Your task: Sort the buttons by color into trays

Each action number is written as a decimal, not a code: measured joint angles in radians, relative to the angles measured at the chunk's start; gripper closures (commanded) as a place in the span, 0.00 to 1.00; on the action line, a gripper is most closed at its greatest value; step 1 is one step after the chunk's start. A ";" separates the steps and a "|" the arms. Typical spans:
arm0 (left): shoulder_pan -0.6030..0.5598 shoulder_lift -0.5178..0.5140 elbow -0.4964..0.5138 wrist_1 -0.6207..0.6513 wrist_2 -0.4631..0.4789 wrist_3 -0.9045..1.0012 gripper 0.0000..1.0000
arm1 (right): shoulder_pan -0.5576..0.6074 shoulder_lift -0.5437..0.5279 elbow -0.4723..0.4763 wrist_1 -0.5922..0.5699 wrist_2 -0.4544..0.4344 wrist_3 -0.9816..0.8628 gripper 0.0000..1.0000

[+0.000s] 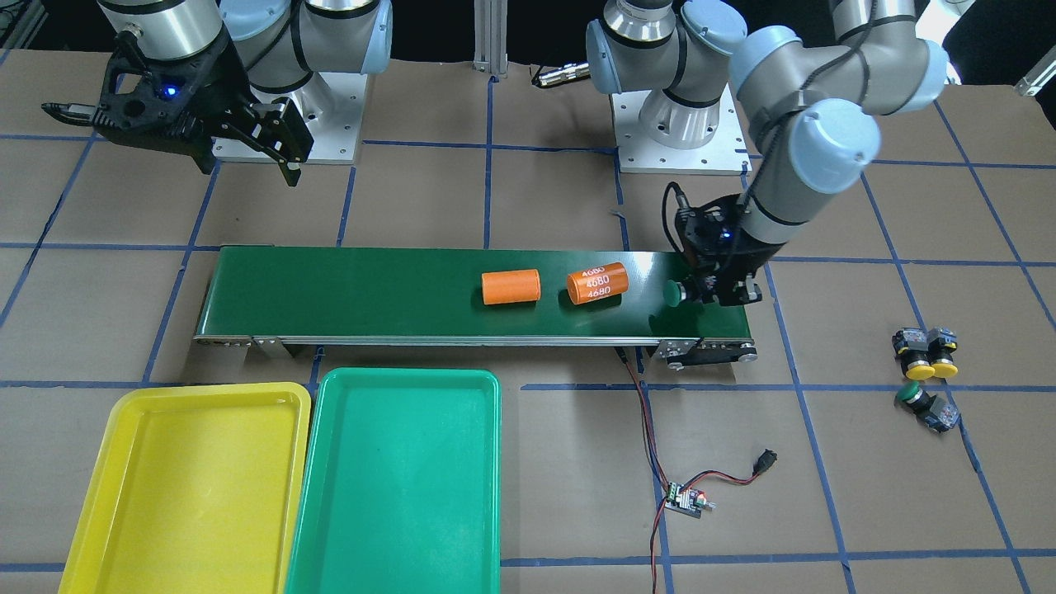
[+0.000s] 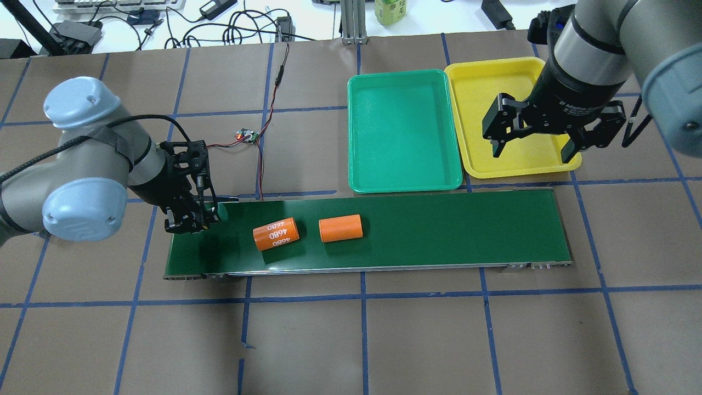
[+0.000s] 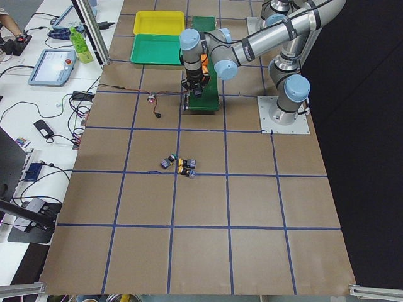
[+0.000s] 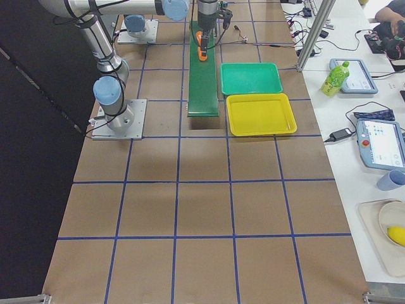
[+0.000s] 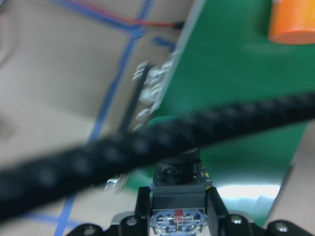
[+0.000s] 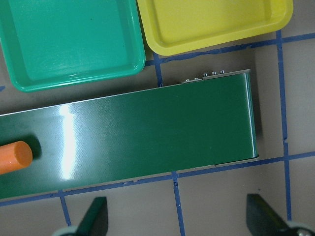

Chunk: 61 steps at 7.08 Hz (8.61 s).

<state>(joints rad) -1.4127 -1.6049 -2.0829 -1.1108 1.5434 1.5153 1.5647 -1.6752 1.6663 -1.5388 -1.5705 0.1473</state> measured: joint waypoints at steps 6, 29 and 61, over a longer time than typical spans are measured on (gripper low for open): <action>0.173 -0.037 0.142 -0.042 0.046 -0.036 0.00 | -0.007 0.002 0.000 0.012 -0.003 -0.010 0.00; 0.478 -0.593 0.578 0.018 0.076 -0.209 0.00 | -0.006 0.006 0.001 -0.002 0.004 0.000 0.00; -0.053 -0.099 0.033 -0.037 -0.040 -1.420 0.00 | 0.004 -0.028 0.011 0.001 0.011 0.644 0.00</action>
<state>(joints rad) -1.4653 -1.7040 -2.0503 -1.1474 1.5035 0.0953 1.5687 -1.7032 1.6773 -1.5382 -1.5599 0.7916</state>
